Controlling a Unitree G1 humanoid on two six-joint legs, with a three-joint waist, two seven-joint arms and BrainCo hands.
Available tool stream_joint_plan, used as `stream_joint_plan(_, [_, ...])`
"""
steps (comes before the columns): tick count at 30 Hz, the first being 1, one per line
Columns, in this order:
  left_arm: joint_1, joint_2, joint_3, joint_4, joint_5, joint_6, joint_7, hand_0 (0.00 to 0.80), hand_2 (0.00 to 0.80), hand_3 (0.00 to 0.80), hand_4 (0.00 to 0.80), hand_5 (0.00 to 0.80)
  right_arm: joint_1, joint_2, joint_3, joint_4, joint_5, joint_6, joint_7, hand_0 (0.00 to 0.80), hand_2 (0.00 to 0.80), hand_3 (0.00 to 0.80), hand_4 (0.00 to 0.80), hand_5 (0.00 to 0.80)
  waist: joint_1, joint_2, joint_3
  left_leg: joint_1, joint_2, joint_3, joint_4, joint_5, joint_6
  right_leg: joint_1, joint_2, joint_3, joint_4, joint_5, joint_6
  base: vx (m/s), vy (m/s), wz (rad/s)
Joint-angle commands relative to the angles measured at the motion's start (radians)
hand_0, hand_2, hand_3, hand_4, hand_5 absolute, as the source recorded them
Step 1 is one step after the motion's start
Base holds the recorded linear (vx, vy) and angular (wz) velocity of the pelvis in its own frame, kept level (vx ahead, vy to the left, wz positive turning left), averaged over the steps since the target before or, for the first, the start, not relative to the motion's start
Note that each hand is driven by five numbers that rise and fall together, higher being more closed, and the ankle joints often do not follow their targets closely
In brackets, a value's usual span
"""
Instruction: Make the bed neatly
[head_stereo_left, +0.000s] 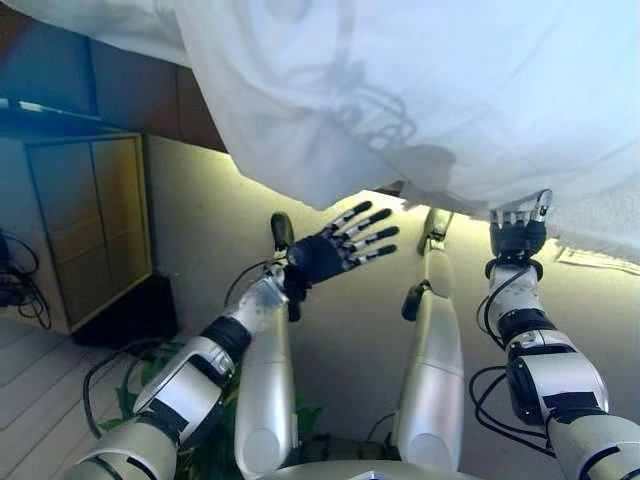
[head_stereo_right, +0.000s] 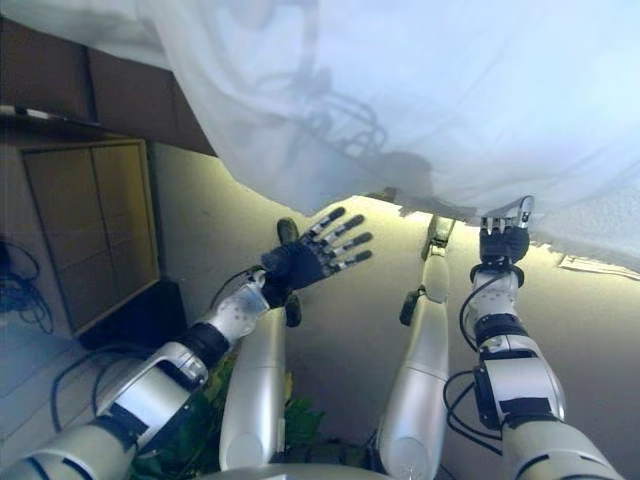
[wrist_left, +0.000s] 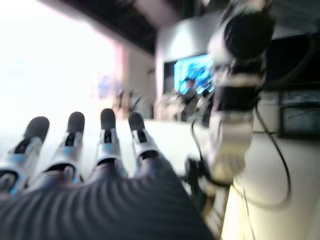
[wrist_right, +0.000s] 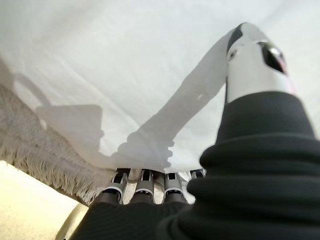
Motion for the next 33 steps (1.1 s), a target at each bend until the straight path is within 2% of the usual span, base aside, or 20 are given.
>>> stream_joint_plan(1, [-0.059, -0.036, 0.017, -0.068, -0.134, 0.005, 0.016, 0.000, 0.000, 0.000, 0.000, 0.000, -0.082, -0.040, 0.048, -0.055, -0.039, -0.059, -0.012, 0.000, 0.000, 0.000, 0.000, 0.000, -0.029, 0.071, 0.010, -0.009, 0.008, 0.043, -0.087, 0.097, 0.031, -0.002, -0.006, -0.009, 0.084, -0.071, 0.022, 0.000, 0.000, 0.00])
stream_joint_plan(12, [-0.150, -0.144, -0.016, -0.067, -0.132, 0.089, 0.117, 0.000, 0.000, 0.000, 0.000, 0.000, -0.180, 0.035, 0.085, -0.051, -0.100, -0.148, -0.124, 0.000, 0.000, 0.000, 0.000, 0.000, -0.044, 0.065, 0.010, -0.133, -0.004, 0.031, -0.046, 0.077, 0.039, -0.128, 0.013, 0.045, 0.082, -0.066, 0.024, 0.002, 0.013, -0.03])
stream_joint_plan(15, [-0.161, -0.177, -0.019, -0.054, -0.102, 0.121, 0.193, 0.000, 0.000, 0.000, 0.000, 0.000, -0.209, 0.052, 0.092, -0.048, -0.125, -0.175, -0.163, 0.000, 0.000, 0.000, 0.000, 0.000, -0.050, 0.059, 0.010, -0.196, -0.006, 0.020, 0.002, 0.055, 0.043, -0.192, 0.021, 0.070, 0.096, -0.064, 0.022, 0.000, 0.000, 0.00])
stream_joint_plan(19, [-0.169, -0.207, -0.020, 0.001, -0.119, 0.182, 0.335, 0.000, 0.000, 0.000, 0.000, 0.000, -0.233, 0.070, 0.089, -0.027, -0.125, -0.194, -0.181, 0.000, 0.000, 0.000, 0.000, 0.000, -0.055, 0.042, 0.010, -0.260, 0.001, 0.017, 0.047, 0.034, 0.046, -0.248, 0.028, 0.082, 0.107, -0.060, 0.022, -0.002, -0.001, -0.03])
stream_joint_plan(22, [-0.166, -0.216, -0.020, 0.059, -0.105, 0.255, 0.466, 0.000, 0.000, 0.000, 0.000, 0.000, -0.243, 0.073, 0.086, -0.015, -0.098, -0.184, -0.172, 0.000, 0.000, 0.000, 0.000, 0.000, -0.055, 0.032, 0.010, -0.301, 0.004, 0.011, 0.069, 0.030, 0.050, -0.280, 0.033, 0.087, 0.119, -0.060, 0.024, -0.003, -0.025, -0.06])
stream_joint_plan(25, [-0.152, -0.213, -0.047, 0.101, -0.036, 0.305, 0.536, 0.000, 0.000, 0.000, 0.000, 0.000, -0.239, 0.077, 0.094, -0.016, -0.068, -0.173, -0.160, 0.000, 0.000, 0.000, 0.000, 0.000, -0.051, 0.026, 0.010, -0.320, 0.005, 0.006, 0.070, 0.035, 0.048, -0.292, 0.035, 0.084, 0.117, -0.053, 0.028, 0.002, -0.044, -0.07])
stream_joint_plan(28, [-0.139, -0.202, -0.075, 0.134, -0.025, 0.328, 0.557, 0.000, 0.000, 0.000, 0.000, 0.000, -0.242, 0.080, 0.107, -0.012, -0.060, -0.164, -0.192, 0.000, 0.000, 0.000, 0.000, 0.000, -0.048, 0.024, 0.010, -0.322, 0.009, 0.005, 0.063, 0.039, 0.045, -0.291, 0.038, 0.081, 0.112, -0.050, 0.030, -0.002, -0.046, -0.04])
stream_joint_plan(33, [-0.142, -0.179, -0.097, 0.183, -0.029, 0.336, 0.512, 0.000, 0.000, 0.000, 0.000, 0.000, -0.250, 0.077, 0.092, 0.076, 0.015, -0.112, -0.274, 0.000, 0.000, 0.000, 0.000, 0.000, -0.040, 0.017, 0.010, -0.300, 0.021, 0.007, 0.047, 0.045, 0.039, -0.262, 0.033, 0.058, 0.099, -0.047, 0.034, -0.006, -0.065, -0.03])
